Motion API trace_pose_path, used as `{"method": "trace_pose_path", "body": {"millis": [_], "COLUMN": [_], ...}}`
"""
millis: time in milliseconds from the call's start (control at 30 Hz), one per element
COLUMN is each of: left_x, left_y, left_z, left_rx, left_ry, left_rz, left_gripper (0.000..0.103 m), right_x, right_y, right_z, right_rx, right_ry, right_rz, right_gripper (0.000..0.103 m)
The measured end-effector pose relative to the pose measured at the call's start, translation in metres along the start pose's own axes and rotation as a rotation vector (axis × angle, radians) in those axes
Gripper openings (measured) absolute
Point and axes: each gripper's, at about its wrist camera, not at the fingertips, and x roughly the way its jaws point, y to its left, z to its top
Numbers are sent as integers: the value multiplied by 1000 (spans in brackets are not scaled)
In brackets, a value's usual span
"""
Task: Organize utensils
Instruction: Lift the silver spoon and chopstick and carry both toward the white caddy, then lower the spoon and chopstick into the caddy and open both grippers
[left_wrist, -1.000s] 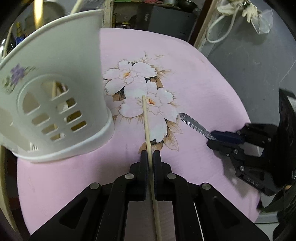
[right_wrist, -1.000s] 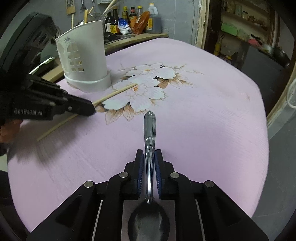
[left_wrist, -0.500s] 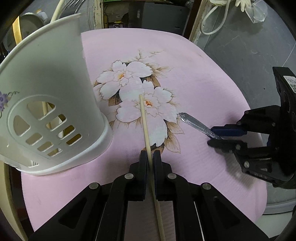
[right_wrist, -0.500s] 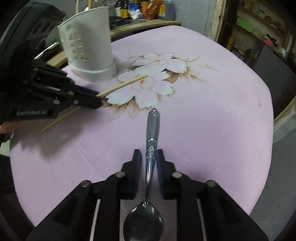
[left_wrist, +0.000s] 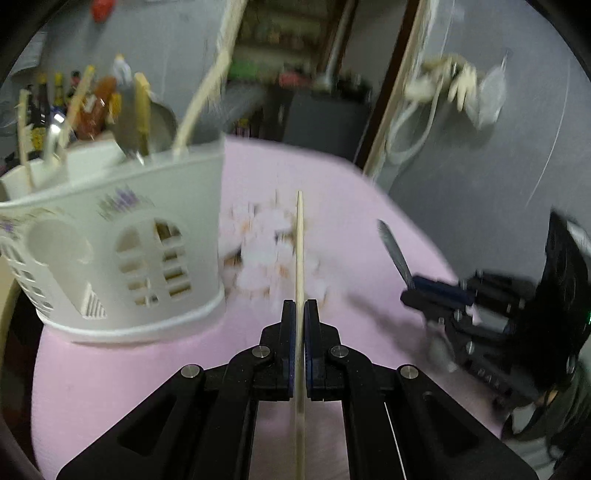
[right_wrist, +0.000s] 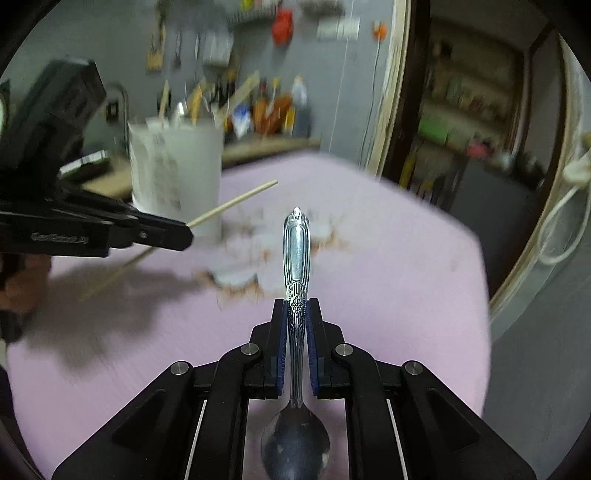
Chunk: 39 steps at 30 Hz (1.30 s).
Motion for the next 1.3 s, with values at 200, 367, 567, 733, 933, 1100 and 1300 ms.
{"method": "trace_pose_path", "body": {"millis": [200, 367, 567, 733, 933, 1100, 1300], "left_x": [-28, -34, -57, -80, -100, -111, -123], "left_y": [-3, -13, 1, 21, 56, 84, 128], "left_z": [3, 5, 16, 36, 66, 86, 94], "left_rx": [-10, 2, -6, -17, -67, -95, -163], "left_ry": [-222, -330, -429, -523, -634, -713, -781], "left_rz": [25, 48, 59, 72, 91, 145, 183], "left_gripper": [2, 2, 2, 2, 2, 2, 2], "right_x": [-25, -36, -42, -43, -27, -12, 7], "right_y": [3, 2, 2, 8, 15, 24, 33], "right_z": [8, 28, 62, 95, 136, 161, 168], "right_rx": [36, 75, 101, 123, 169, 202, 226], "right_ry": [-208, -328, -433, -526, -610, -685, -731], "right_rz": [-44, -44, 5, 85, 167, 191, 194], "right_gripper": [7, 7, 7, 7, 7, 7, 7]}}
